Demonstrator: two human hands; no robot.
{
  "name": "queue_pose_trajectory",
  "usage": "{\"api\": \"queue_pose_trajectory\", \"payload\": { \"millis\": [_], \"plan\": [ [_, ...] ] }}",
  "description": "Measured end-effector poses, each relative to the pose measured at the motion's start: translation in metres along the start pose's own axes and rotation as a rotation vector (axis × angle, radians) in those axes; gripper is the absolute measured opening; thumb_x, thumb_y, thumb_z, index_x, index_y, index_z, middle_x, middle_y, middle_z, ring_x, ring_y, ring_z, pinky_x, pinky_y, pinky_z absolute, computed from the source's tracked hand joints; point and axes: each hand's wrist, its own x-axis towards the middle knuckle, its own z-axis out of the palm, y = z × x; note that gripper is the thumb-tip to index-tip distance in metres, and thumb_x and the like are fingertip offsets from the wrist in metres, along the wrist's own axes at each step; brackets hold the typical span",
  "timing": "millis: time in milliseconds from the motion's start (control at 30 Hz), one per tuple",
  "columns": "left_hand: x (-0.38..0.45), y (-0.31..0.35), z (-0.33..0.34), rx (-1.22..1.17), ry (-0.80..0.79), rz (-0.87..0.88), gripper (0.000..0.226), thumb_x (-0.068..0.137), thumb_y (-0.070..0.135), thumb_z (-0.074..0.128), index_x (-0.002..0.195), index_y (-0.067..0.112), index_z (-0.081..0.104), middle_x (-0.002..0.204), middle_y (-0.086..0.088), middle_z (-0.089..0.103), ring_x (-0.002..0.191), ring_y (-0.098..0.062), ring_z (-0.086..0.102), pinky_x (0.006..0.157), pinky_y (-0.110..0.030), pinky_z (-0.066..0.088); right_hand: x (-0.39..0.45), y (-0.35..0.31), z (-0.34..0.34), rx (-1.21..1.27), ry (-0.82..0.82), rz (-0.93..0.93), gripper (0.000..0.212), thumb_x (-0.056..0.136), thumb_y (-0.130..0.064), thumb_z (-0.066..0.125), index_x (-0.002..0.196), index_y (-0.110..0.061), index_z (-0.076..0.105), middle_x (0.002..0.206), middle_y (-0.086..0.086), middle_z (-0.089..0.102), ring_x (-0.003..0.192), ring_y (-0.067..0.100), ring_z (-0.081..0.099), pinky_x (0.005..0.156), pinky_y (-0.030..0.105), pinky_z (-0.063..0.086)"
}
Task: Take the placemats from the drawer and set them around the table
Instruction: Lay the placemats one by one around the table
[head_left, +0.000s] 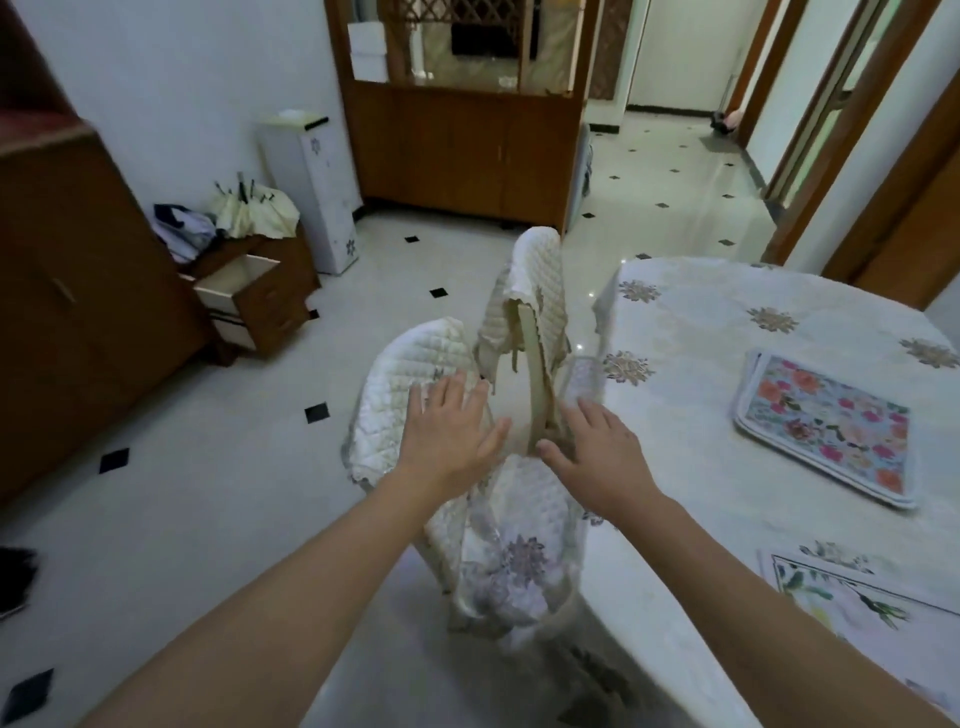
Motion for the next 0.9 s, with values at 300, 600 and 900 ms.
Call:
{"api": "queue_pose_trajectory", "payload": {
  "millis": [300,600,900],
  "plan": [
    [-0.017,-0.099,-0.019,0.064,0.043,-0.275,0.066,0.098,0.061,0.019,0.154,0.025,0.022,0.162,-0.006,0.016,0.148,-0.024,0.014,0.119,-0.051,0.005,0.076,-0.096,0.032,0.068,-0.081,-0.224,0.069,0.096,-0.061,0.033,0.153,-0.024,0.022,0.161,0.004,0.019,0.148,0.024,0.015,0.118,0.043,0.016],
    [-0.010,-0.155,-0.028,0.141,-0.013,-0.455,0.068,0.098,0.062,0.012,0.155,0.027,0.017,0.164,-0.004,0.011,0.150,-0.023,0.009,0.121,-0.051,0.002,0.136,-0.154,0.060,0.152,-0.163,-0.377,0.070,0.096,-0.061,0.033,0.154,-0.023,0.023,0.162,0.005,0.017,0.148,0.026,0.014,0.120,0.045,0.015],
    [0.040,-0.146,-0.019,0.081,-0.003,-0.249,0.066,0.099,0.061,0.016,0.155,0.026,0.019,0.163,-0.005,0.012,0.150,-0.023,0.010,0.120,-0.049,0.003,0.144,-0.124,0.038,0.133,-0.046,-0.197,0.068,0.096,-0.059,0.037,0.152,-0.022,0.026,0.159,0.005,0.023,0.146,0.024,0.020,0.116,0.045,0.021]
  ]
}}
